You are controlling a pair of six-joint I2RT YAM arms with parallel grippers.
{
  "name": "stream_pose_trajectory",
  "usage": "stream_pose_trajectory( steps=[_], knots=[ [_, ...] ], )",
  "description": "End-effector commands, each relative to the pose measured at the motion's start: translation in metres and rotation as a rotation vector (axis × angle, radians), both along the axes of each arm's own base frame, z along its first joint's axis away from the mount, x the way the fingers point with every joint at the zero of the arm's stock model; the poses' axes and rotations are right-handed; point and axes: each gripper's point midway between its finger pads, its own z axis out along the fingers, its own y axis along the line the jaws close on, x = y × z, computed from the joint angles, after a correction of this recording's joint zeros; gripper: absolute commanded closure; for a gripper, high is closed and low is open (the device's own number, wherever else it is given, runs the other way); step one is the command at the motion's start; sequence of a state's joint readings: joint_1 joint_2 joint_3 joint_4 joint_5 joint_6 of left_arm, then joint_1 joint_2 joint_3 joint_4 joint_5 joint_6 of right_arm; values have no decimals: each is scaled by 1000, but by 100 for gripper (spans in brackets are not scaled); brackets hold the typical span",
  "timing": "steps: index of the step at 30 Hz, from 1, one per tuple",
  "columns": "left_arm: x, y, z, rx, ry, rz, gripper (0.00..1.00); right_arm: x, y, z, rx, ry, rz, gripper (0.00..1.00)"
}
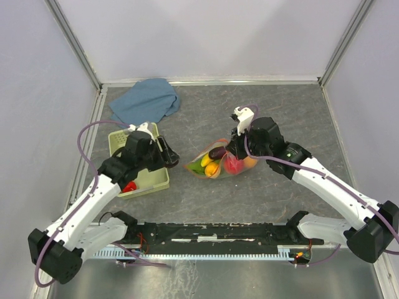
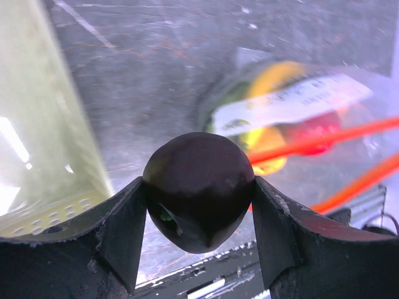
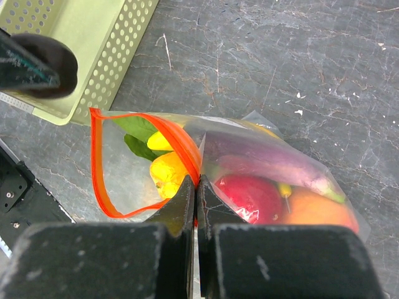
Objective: Place the food in the zip-top bag and seal the zipper
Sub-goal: Pick up the fake fruit from the bin, then place the fake fruit in the zipper food storage bag.
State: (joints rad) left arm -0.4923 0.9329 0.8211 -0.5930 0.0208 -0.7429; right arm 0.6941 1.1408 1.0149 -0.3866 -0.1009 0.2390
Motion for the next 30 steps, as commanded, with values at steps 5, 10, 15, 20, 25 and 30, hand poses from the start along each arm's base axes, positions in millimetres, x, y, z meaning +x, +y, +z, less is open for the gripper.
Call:
stream_pose_trajectory(
  steps=[5, 10, 15, 20, 25, 30],
  knots=[
    [-5, -68, 65, -126, -292, -237, 60, 5, 3, 33, 35, -40, -8, 98],
    [-14, -105, 76, -162, -368, -334, 60, 2, 6, 35, 44, -30, 10, 98],
    [-8, -129, 74, -145, -394, -371, 61, -1, 9, 39, 53, -25, 30, 98],
    [6, -136, 63, -107, -400, -346, 61, -5, 9, 41, 59, -23, 47, 98],
    [10, -152, 56, -118, -392, -382, 61, -8, 11, 44, 68, -26, 64, 98],
    [14, -167, 43, -119, -370, -398, 57, -9, 12, 48, 82, -31, 73, 98]
  ],
)
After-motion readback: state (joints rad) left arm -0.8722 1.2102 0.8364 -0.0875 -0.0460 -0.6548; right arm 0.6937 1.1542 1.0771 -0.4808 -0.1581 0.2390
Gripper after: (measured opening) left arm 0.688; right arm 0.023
